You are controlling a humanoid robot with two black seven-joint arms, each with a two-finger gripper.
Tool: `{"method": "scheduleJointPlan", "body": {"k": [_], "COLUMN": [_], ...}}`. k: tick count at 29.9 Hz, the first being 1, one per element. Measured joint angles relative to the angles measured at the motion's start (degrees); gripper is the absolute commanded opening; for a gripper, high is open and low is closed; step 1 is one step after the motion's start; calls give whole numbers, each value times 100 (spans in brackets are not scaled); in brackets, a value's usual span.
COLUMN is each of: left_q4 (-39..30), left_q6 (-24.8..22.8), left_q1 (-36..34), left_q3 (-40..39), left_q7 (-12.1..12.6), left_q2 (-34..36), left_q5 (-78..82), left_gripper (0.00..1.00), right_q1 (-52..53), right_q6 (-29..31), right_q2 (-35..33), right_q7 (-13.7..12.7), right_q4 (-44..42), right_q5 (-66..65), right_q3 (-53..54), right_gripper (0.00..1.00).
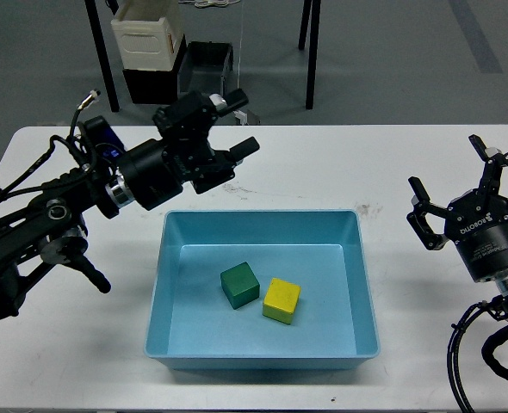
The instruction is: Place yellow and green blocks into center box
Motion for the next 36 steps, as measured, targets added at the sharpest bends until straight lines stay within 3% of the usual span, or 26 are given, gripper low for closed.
{"method": "scheduleJointPlan", "body": {"k": [7, 13, 22, 36], "left_q4": [-826, -943, -1277, -1778], "left_q6": [93, 299, 224, 206], "left_q1": [1419, 2239, 3217, 3474], "left_q3": [-528, -1045, -1829, -1861], "left_q7": [-2, -2, -3, 0], "left_q2": [374, -49, -768, -919], "left_q5": [-3701, -5119, -5432, -5491], "left_gripper": [100, 100, 100, 100], "right_q1": [-333, -849, -1319, -1404], "right_q6": [-8, -5, 135, 502], "right_q2": [372, 620, 632, 632], "right_q7": [-185, -308, -311, -288], "right_q4": [15, 50, 231, 171], "right_q5": [1256, 1686, 2061, 3177], "right_q3": [510, 748, 909, 955], "right_gripper": [100, 100, 100, 100]}}
